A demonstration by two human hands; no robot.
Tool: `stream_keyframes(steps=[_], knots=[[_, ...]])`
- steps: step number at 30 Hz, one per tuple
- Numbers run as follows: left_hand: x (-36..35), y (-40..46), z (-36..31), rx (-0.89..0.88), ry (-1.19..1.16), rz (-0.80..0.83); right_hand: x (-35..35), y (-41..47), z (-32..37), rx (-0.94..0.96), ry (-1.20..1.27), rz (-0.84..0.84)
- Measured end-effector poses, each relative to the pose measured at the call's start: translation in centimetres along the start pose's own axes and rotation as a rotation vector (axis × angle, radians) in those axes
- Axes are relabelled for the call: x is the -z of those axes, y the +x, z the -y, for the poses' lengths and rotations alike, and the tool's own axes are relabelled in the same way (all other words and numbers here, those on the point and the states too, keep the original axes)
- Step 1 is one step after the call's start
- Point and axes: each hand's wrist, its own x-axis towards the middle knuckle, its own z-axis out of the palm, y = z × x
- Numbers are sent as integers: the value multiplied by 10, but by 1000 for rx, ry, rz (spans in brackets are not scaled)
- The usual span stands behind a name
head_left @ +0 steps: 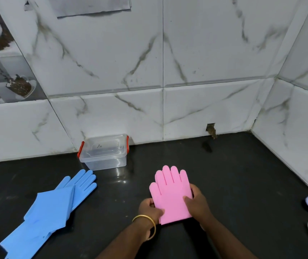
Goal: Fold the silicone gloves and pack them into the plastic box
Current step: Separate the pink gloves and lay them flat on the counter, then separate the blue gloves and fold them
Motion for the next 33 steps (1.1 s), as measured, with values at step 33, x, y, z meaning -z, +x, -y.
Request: stream_keyframes(steps=[33], knots=[[265,-11,-42,-343,374,-254,-184,-41,134,187,-314,-228]])
